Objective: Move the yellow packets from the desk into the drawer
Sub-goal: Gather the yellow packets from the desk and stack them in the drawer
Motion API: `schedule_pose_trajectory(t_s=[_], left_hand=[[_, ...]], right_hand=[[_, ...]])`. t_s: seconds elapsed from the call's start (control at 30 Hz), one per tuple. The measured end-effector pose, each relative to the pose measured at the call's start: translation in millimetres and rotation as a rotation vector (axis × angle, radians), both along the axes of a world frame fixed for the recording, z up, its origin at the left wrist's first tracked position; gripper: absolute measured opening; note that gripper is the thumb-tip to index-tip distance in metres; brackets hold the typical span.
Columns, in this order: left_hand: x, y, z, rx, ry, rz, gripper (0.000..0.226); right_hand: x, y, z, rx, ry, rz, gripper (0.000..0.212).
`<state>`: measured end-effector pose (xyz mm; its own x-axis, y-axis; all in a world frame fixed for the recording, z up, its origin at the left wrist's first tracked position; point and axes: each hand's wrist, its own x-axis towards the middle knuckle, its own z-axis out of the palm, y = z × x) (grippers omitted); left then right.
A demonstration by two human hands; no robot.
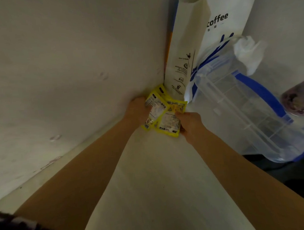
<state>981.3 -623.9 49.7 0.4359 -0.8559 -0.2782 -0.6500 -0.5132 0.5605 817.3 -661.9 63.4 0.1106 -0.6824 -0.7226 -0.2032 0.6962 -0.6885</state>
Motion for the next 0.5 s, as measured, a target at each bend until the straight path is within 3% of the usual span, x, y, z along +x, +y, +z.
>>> schedule_pose_trajectory(t_s=[0.23,0.33,0.4,0.5], left_hand=[[-19.2,-0.9,-6.8,0.123,-0.353,-0.119,0.03],[-25.4,10.8,-5.6,0.108,-0.422,-0.146,0.032],[-28.9,17.9,-4.0,0.093,-0.398,-0.138,0.03],[-28.0,23.6,-0.8,0.016,-0.164,-0.001,0.027]], right_hand=[[-39.0,16.0,-5.2,-0.012,0.063,-0.026,0.019],[-51.5,21.9,-7.3,-0.029,0.101,-0.047,0.019],[-58.8,25.4,-6.1,-0.037,0.103,-0.053,0.014],[-67.4,28.8,-6.6,-0.059,0.103,-0.04,0.019]])
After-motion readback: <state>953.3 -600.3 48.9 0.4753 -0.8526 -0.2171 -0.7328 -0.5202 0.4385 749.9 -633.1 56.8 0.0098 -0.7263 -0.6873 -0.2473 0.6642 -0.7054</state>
